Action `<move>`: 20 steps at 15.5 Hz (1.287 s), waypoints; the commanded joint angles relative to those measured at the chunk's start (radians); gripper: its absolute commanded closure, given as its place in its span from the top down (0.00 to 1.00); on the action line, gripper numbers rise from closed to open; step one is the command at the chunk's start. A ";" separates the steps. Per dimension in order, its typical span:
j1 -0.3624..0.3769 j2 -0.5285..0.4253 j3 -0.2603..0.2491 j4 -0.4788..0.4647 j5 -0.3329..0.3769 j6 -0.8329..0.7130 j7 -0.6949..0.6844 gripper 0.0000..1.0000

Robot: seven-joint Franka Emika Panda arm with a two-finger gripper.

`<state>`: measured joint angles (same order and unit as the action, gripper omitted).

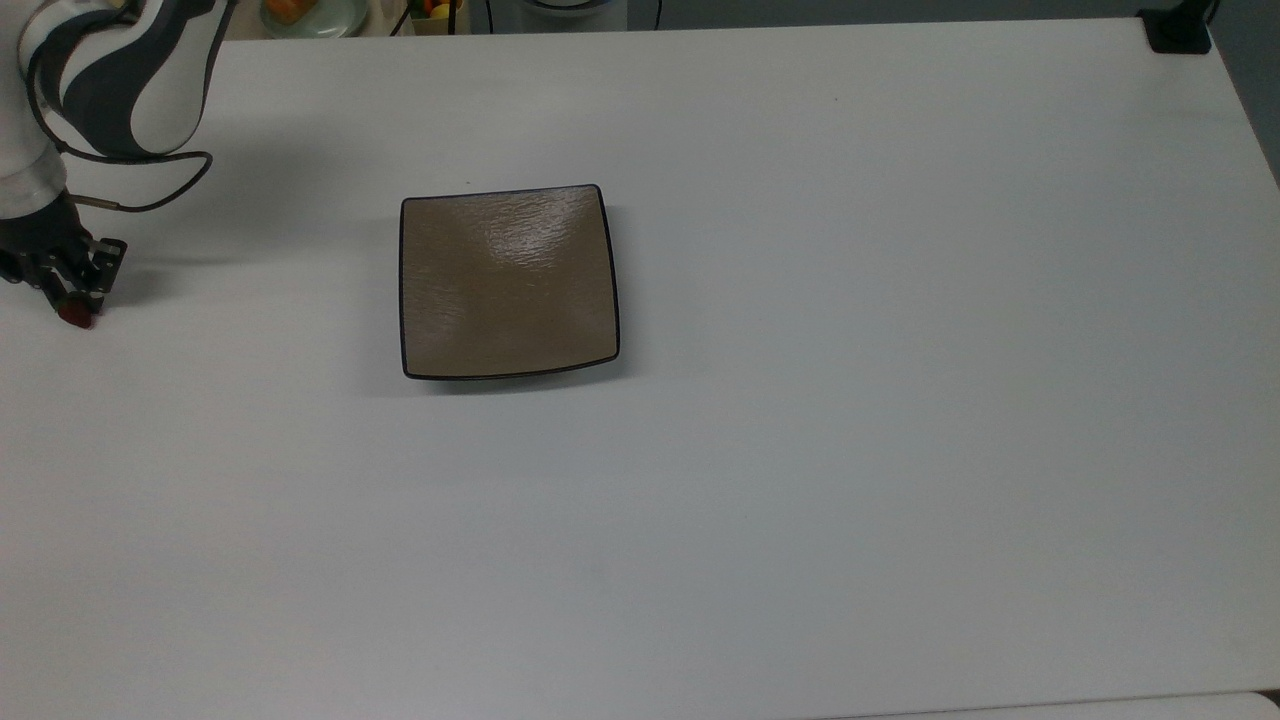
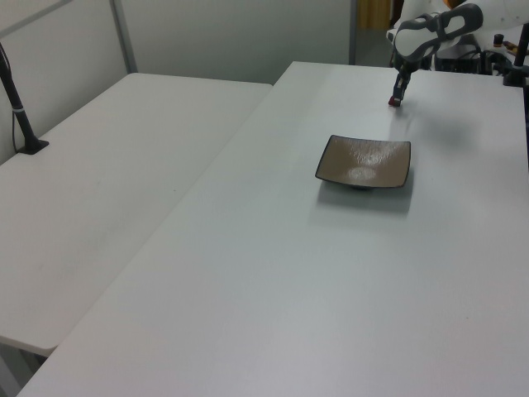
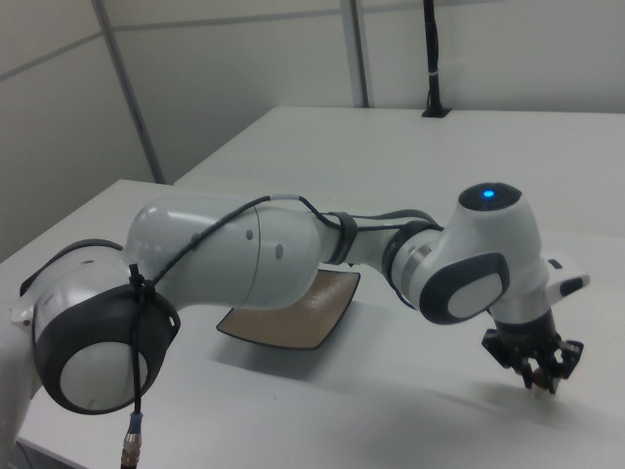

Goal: Strawberries on a ceramic plate
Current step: 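Lower the gripper onto the strawberry and close it, then lift the strawberry and carry it over the brown plate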

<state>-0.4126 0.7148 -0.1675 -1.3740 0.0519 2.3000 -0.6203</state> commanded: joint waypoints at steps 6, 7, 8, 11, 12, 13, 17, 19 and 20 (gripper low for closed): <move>0.109 -0.216 -0.001 -0.036 -0.003 -0.256 -0.006 0.00; 0.124 -0.239 -0.001 -0.036 -0.001 -0.287 -0.004 0.00; 0.141 -0.262 -0.001 -0.036 0.000 -0.318 -0.004 0.00; 0.210 -0.345 -0.001 -0.052 0.000 -0.431 0.001 0.00; 0.227 -0.371 -0.001 -0.065 0.000 -0.454 0.001 0.00; 0.247 -0.397 -0.001 -0.080 0.002 -0.477 0.001 0.00; 0.323 -0.442 0.003 -0.102 0.002 -0.576 0.034 0.01; 0.371 -0.451 0.003 -0.102 0.002 -0.594 0.088 0.01; 0.394 -0.460 0.003 -0.106 0.000 -0.599 0.115 0.01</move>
<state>-0.0876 0.3053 -0.1565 -1.4299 0.0537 1.7208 -0.5802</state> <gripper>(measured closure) 0.674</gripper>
